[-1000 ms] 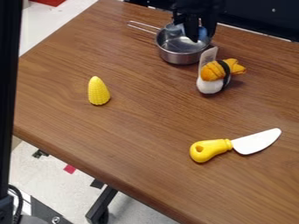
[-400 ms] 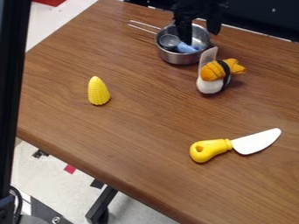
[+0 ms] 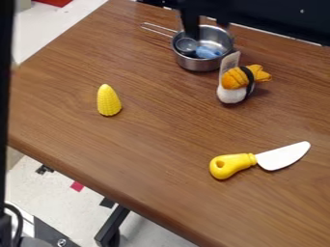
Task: Put the blue ball spoon into the silver pan
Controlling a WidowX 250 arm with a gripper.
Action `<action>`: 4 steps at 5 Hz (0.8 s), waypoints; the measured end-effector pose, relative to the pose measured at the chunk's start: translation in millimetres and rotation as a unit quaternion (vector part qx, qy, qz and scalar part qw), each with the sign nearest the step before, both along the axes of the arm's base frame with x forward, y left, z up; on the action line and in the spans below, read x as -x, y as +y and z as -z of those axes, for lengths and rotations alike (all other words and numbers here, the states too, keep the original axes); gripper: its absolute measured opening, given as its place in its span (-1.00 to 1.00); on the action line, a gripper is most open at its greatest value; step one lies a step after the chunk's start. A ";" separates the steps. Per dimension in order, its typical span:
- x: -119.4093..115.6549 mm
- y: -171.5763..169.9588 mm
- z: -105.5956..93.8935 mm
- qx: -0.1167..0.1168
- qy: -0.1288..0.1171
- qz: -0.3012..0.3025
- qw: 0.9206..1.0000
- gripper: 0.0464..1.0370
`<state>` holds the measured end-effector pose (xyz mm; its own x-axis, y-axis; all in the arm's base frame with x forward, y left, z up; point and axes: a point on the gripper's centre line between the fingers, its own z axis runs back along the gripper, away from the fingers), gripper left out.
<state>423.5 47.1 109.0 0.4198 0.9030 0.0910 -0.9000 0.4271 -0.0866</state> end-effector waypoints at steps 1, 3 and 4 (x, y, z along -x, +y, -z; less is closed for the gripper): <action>21.0 18.2 -14.4 -0.031 -0.025 0.023 0.999 0.92; 71.1 43.2 -23.4 -0.048 -0.027 0.074 0.996 0.92; 84.8 52.9 -20.9 -0.051 -0.015 0.112 0.992 0.92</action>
<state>338.7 100.0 129.9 0.6052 0.7726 0.1918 -0.7789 0.6245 -0.0582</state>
